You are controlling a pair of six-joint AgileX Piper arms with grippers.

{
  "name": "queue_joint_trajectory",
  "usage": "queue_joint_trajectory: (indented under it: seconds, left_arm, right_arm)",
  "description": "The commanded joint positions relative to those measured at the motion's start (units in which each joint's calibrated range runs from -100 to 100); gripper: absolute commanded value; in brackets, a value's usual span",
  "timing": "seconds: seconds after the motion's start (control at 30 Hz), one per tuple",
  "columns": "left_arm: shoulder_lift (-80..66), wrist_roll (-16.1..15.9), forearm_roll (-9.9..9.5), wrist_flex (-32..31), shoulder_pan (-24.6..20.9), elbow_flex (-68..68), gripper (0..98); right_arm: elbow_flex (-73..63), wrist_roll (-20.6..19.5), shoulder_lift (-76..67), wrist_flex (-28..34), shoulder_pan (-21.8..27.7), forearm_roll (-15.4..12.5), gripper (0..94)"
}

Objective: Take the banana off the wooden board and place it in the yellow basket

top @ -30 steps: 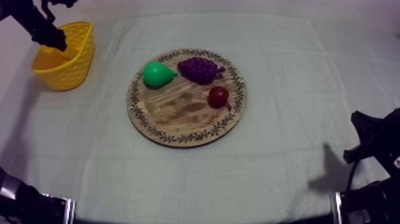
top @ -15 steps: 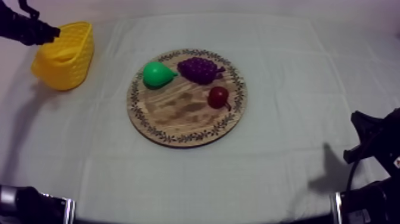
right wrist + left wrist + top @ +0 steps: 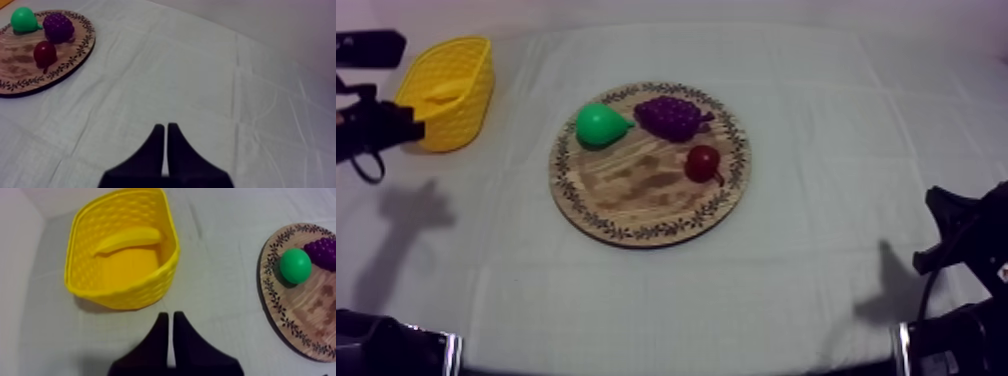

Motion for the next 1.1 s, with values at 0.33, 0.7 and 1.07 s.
queue_joint_trajectory:
  seconds: [0.33,0.7,1.07]
  left_arm:
    - [-32.1,2.3,-3.42,4.9,0.0,24.1,0.0]
    - [-50.6,0.9,-4.29,17.0,-0.7,29.3,0.0]
    - [-60.5,13.8,-5.38,14.5,0.0,32.6,0.1]
  right_arm:
    - [0.0,0.0,0.0,0.0,0.0,0.0,0.4]
    - [0.0,0.0,0.0,0.0,0.0,0.0,0.4]
    - [0.0,0.0,0.0,0.0,0.0,0.0,0.4]
